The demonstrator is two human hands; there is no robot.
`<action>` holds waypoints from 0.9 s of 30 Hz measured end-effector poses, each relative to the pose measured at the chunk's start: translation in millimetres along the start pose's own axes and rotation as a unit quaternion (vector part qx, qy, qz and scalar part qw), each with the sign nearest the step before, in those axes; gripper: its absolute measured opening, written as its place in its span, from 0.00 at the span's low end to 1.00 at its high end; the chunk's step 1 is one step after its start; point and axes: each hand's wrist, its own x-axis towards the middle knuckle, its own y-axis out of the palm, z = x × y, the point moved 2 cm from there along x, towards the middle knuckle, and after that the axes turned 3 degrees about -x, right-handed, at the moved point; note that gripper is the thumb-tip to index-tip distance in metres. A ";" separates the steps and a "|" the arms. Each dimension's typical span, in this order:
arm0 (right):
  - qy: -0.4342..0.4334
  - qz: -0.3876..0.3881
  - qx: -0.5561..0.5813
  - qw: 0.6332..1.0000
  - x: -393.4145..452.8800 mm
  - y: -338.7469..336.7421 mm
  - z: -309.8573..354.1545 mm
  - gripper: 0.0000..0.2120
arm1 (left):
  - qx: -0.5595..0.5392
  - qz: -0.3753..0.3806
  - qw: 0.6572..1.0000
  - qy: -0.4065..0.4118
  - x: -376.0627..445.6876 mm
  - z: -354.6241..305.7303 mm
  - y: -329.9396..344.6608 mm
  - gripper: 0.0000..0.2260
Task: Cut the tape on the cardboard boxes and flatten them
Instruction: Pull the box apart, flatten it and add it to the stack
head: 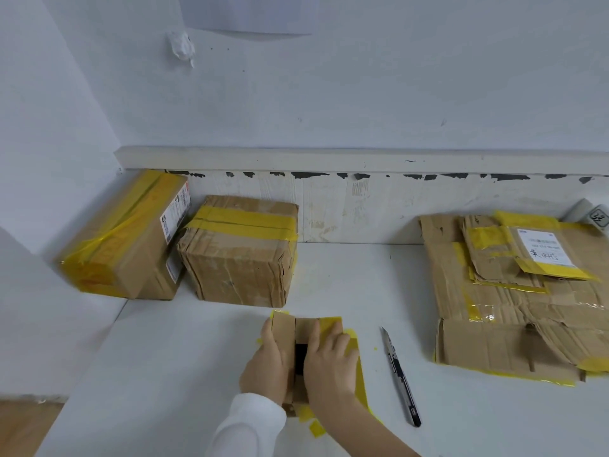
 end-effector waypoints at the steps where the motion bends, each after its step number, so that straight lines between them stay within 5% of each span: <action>1: -0.008 0.002 -0.003 1.000 0.4 -1.9 3.4 0.29 | 0.024 -0.013 1.000 0.012 -0.5 1.2 1.8 0.26; 4: -0.062 -0.033 0.049 0.996 4.7 -5.3 -8.6 0.36 | 0.087 -0.068 0.992 0.066 0.2 -0.4 3.6 0.26; 6: -0.087 -0.029 0.186 0.978 8.5 -6.2 -36.5 0.42 | 0.140 -0.099 0.979 0.111 1.3 -0.2 8.3 0.27; 10: -0.051 0.022 0.422 0.905 2.9 2.2 -91.5 0.33 | 0.133 -0.135 0.957 0.218 -1.4 -6.0 6.9 0.28; 15: -0.082 -0.038 0.264 0.960 8.8 33.2 -93.9 0.27 | 0.137 -0.149 0.930 0.307 -3.9 -7.6 2.5 0.22; 21: -0.177 -0.049 0.146 0.972 14.8 17.7 -91.7 0.26 | 0.145 0.077 0.949 0.268 -13.3 6.3 9.9 0.28; 24: -0.144 -0.048 0.154 0.976 23.1 5.4 -84.8 0.30 | 0.164 0.142 0.936 0.276 -11.5 2.3 2.3 0.24; 27: -0.077 -0.040 0.044 0.995 32.9 -2.7 -61.3 0.35 | 0.156 0.133 0.939 0.277 -9.1 0.5 3.1 0.19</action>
